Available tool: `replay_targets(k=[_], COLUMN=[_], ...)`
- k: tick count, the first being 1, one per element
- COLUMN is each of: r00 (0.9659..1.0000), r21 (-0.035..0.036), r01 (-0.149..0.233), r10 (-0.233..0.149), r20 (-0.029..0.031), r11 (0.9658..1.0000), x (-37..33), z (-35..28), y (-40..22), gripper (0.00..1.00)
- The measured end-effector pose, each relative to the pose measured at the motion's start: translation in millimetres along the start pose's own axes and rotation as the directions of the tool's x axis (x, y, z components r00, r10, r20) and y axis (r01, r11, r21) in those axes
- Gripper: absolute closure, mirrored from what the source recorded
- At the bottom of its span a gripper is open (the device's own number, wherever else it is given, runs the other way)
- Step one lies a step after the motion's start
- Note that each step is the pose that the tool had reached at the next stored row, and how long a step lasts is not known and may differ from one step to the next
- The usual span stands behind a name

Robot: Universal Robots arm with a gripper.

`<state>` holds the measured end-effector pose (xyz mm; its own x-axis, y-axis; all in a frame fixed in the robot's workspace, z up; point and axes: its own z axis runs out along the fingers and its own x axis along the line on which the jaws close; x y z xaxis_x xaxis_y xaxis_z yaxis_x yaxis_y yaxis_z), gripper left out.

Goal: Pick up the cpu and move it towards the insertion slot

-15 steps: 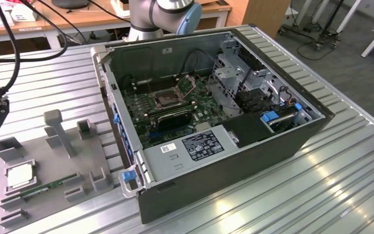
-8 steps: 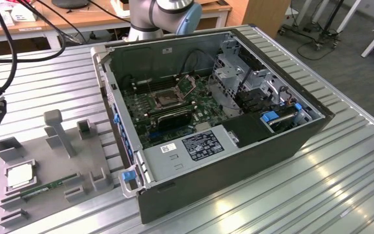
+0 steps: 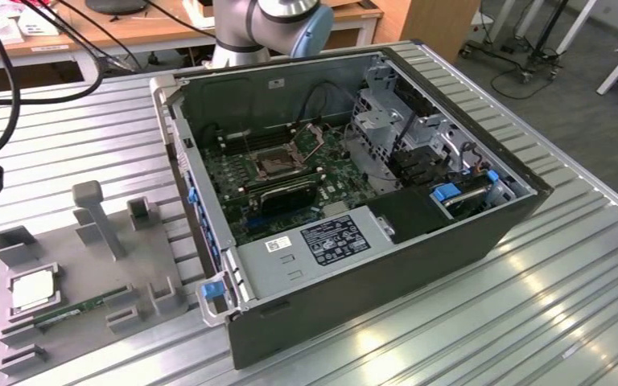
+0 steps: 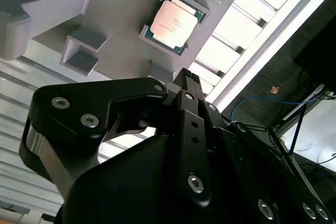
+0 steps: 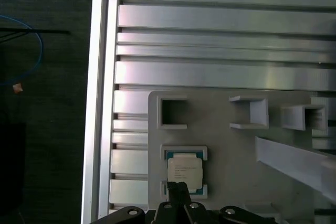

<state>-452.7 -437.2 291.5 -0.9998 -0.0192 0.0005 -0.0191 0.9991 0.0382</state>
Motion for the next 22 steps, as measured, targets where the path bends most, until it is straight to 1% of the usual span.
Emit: replay_targets(k=[7, 12, 15, 20, 22], r00=[1.0000, 1.0000, 1.0000, 1.0000, 1.0000], r21=[0.0000, 0.0000, -0.0001, 0.0000, 0.0000], r01=[0.000, 0.000, 0.000, 0.000, 0.000], r10=[0.000, 0.000, 0.000, 0.000, 0.000], r20=[0.0000, 0.0000, 0.0000, 0.0000, 0.0000], r11=[1.0000, 1.0000, 1.0000, 1.0000, 1.0000], x=[6.9, 6.9, 4.1, -5.4, -7.7], z=[0.2, 1.7, 2.7, 4.4, 5.7], y=[0.1, 0.1, 0.0, -0.3, -0.4], gripper=[0.89, 0.89, 0.89, 0.89, 0.89])
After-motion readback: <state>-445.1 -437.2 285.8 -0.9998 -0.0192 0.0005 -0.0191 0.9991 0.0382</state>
